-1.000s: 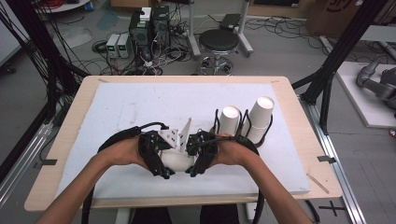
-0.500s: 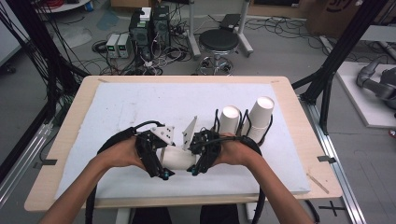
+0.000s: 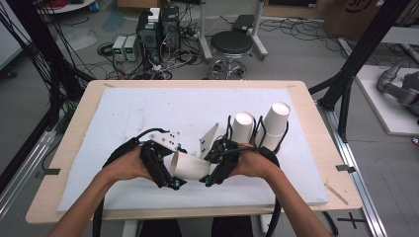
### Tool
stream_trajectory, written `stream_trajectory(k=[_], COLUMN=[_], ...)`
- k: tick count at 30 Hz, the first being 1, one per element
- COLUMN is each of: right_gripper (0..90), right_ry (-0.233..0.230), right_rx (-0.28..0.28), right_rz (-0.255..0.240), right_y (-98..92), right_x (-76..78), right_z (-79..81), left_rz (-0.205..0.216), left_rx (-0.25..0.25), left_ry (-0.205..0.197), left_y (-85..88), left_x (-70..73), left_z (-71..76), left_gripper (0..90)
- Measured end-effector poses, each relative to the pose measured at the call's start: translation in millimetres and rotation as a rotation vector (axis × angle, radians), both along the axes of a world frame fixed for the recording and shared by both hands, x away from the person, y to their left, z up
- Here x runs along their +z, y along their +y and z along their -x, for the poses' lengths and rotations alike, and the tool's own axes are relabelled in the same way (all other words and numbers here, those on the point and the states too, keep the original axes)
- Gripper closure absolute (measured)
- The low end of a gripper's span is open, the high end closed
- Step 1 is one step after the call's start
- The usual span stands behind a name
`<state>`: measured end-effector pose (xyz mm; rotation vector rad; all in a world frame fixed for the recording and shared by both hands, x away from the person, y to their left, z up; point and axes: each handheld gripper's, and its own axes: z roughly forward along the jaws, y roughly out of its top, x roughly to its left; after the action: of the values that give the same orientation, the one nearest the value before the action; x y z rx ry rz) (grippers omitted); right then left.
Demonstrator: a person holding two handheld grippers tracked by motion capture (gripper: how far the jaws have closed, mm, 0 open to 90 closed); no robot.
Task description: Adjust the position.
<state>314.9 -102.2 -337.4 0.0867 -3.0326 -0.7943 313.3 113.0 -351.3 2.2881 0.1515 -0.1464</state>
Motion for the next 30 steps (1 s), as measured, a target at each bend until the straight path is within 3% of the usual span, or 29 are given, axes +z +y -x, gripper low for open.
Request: stream_trajectory(k=[7, 12, 20, 30], right_gripper=[36.1, 36.1, 36.0, 36.0], right_ry=[0.013, 0.018, 0.019, 0.011], right_rx=[-0.009, -0.023, -0.033, -0.048], right_rz=[-0.061, -0.089, -0.138, -0.207], right_y=[-8.8, -14.1, -20.2, -30.6], right_x=[-1.2, -1.5, -3.1, -2.7], right_z=[0.5, 1.0, 1.8, 3.0], left_rz=[0.061, 0.079, 0.061, 0.109], left_rx=[0.008, 0.029, 0.029, 0.056], left_ry=[-0.005, -0.007, 0.004, -0.005], left_y=[3.3, 7.4, 8.7, 13.1], left_x=[-7.0, -11.6, -19.6, -27.8], left_z=[1.1, 1.9, 3.3, 6.7], left_gripper=[1.7, 1.7, 1.7, 2.8])
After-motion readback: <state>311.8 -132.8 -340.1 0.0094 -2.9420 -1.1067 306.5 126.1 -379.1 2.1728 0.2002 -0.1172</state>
